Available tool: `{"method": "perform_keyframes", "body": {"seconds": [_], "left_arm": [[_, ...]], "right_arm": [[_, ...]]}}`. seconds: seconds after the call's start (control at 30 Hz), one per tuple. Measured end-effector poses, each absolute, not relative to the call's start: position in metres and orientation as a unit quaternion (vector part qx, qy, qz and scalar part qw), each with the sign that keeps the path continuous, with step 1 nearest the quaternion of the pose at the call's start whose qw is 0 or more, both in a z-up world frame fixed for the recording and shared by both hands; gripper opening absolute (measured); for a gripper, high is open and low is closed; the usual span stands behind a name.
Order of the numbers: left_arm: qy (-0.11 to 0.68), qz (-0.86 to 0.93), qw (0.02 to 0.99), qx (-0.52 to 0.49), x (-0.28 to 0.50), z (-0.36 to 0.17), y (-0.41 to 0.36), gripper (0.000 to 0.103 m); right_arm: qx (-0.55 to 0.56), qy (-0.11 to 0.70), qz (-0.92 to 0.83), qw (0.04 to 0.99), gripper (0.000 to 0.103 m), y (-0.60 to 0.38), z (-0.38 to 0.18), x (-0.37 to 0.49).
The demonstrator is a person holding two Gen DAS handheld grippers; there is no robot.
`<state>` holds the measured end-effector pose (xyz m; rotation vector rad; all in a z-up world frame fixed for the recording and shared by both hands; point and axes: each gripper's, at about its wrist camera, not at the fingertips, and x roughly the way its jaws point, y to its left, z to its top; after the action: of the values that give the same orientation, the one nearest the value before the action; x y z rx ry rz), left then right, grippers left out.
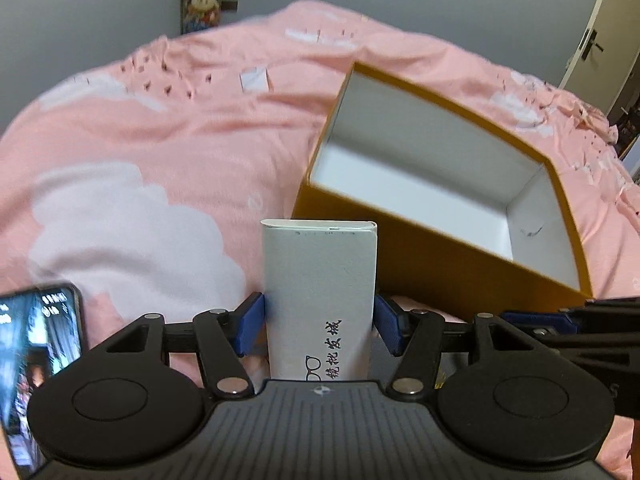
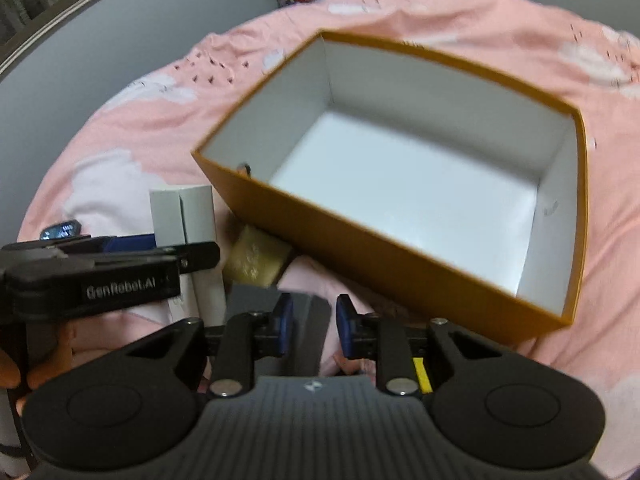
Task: Organize objects
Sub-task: 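Grasp the gold square box with the right gripper and lift it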
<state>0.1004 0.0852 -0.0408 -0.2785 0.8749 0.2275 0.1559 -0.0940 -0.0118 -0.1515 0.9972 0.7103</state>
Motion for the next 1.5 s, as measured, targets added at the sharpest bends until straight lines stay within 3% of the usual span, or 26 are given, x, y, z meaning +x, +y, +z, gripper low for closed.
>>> {"method": "perform_keyframes", "body": {"seconds": [0.3,0.43,0.7,0.8,1.03,1.5], "left_arm": [[0.384,0.132,0.902,-0.146,0.098,-0.020,0.111,0.068],[0.383,0.146,0.898,-0.159,0.099,-0.017,0.128,0.068],[0.387,0.155,0.888,-0.194,0.104,-0.026,0.149,0.068],[0.385,0.155,0.888,-0.196,0.106,-0.027,0.148,0.068],[0.381,0.159,0.885,-0.218,0.105,-0.033,0.157,0.068],[0.379,0.160,0.882,-0.228,0.101,-0.033,0.160,0.068]], "right_arm": [[-0.089,0.450,0.377,0.804,0.027,-0.054,-0.005,0.166],[-0.093,0.461,0.390,0.792,0.040,-0.031,-0.013,0.174],[-0.112,0.501,0.394,0.763,0.045,0.003,-0.046,0.183],[-0.097,0.526,0.362,0.764,0.057,0.007,-0.058,0.190],[-0.059,0.545,0.325,0.771,0.074,0.010,-0.071,0.199],[-0.012,0.574,0.271,0.773,0.068,0.013,-0.092,0.219]]}}
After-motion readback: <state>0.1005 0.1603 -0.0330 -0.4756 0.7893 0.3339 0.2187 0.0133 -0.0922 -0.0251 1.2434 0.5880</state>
